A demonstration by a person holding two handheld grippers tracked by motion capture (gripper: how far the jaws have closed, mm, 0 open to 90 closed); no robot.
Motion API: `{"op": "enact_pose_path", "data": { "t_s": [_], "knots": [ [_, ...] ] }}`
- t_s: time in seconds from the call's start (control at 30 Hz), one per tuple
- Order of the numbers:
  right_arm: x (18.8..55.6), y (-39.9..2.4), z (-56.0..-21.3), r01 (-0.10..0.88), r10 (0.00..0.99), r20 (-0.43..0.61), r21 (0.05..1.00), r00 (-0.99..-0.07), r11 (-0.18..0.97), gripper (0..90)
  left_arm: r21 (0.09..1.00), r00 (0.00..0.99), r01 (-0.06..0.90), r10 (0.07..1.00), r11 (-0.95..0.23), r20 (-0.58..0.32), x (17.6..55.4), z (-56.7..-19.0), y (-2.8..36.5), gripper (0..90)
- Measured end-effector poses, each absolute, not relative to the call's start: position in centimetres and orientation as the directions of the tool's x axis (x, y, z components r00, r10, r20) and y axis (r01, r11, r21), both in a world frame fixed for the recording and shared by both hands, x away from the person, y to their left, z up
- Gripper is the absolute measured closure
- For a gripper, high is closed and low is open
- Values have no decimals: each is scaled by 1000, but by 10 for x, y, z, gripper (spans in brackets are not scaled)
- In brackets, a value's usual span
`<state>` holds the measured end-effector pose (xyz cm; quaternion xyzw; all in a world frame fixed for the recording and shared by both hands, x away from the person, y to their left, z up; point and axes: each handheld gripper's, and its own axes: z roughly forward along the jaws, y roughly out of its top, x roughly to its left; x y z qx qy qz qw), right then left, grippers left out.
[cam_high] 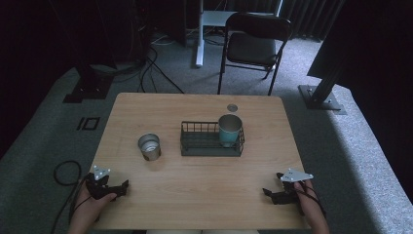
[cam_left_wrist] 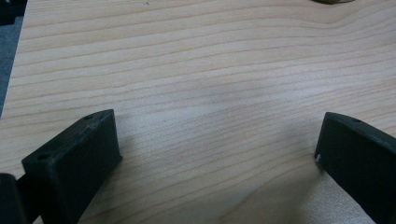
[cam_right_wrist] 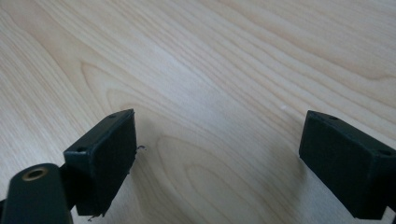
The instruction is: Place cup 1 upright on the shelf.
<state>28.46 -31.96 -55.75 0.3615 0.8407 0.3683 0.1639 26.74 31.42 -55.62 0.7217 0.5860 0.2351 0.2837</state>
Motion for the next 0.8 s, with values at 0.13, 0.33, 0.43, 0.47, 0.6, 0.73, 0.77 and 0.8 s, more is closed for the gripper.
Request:
{"op": "enact_pose_path", "data": {
  "t_s": [0.13,0.33,0.43,0.47,0.6,0.73,0.77,0.8],
  "knots": [
    [285,-320,-558,496,726,-6,726,-687,476,110,686,202,712,979,-152,7,267,-556,314,4],
    [284,-320,-558,506,733,0,724,-680,469,110,686,203,712,979,-152,7,267,-556,314,4],
    [281,-321,-558,488,706,0,724,-708,488,110,685,202,712,979,-152,7,267,-556,314,4],
    [281,-321,-558,487,704,2,723,-710,489,110,686,203,712,979,-152,7,267,-556,314,4],
    [283,-322,-558,507,733,3,724,-680,467,110,685,203,712,979,-152,7,267,-556,314,4],
    [283,-322,-558,510,736,4,723,-677,466,110,686,203,712,979,-152,7,267,-556,314,4],
    [283,-322,-558,510,736,4,723,-677,466,110,686,203,712,979,-152,7,267,-556,314,4],
    [283,-322,-558,509,736,3,723,-677,466,110,685,203,712,979,-152,7,267,-556,314,4]
  ]
}}
